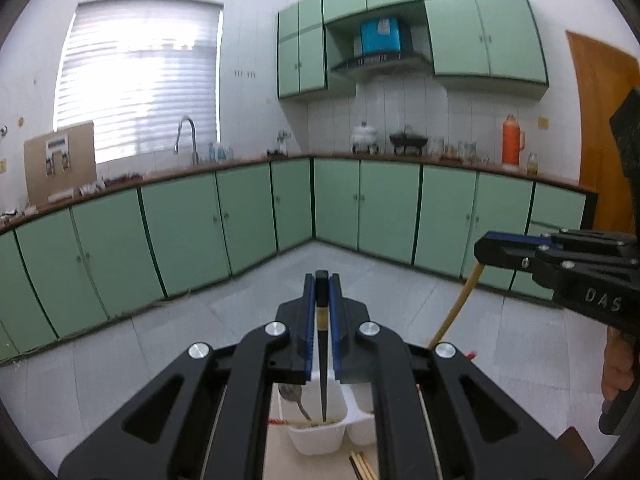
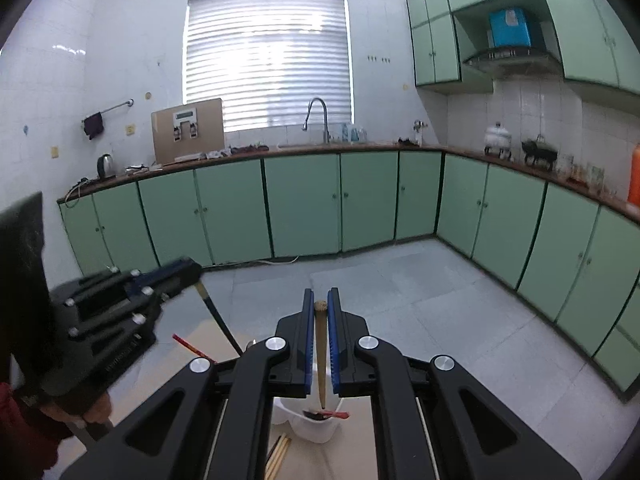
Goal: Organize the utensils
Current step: 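Lower both chopsticks into the holder compartments and open both tools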
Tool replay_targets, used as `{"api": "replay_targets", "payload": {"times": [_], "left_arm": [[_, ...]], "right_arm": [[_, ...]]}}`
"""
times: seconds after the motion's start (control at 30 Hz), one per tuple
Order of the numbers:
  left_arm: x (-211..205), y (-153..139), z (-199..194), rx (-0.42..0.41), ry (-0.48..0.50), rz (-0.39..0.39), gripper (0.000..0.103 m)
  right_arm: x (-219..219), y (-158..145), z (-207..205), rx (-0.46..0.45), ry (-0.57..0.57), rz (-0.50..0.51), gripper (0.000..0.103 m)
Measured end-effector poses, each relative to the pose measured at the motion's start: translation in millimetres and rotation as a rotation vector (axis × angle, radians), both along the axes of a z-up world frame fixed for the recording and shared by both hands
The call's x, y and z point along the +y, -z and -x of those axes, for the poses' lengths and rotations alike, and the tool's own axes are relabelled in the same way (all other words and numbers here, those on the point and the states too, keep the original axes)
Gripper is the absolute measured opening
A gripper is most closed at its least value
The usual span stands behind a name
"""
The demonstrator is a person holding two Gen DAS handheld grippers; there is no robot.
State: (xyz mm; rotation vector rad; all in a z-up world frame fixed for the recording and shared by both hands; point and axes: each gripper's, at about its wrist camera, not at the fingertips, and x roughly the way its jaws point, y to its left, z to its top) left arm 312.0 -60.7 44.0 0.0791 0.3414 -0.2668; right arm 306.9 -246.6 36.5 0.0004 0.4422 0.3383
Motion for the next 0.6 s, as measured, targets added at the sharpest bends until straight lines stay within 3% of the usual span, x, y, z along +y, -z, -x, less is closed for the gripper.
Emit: {"api": "replay_targets", "payload": {"times": [0.27,0.43,0.6], "left_arm": [[11.3,36.4,-20.3,0.109,-0.008,-0.014,0.008],[26.3,34.8,-10.5,0.089,-0.032,0.005,0.033],[38.8,22.7,21.1,0.029,-0.063,0.023,0.05]], "right_arm": [[0.0,30.3,-5.6,0.074,-0.004,0.002,0.007],[-11.4,31.0,4.5,0.07,0.014,-0.021,0.012],[-18.0,24.8,27.6,0.026,0.037,-0.056,0.033]]}}
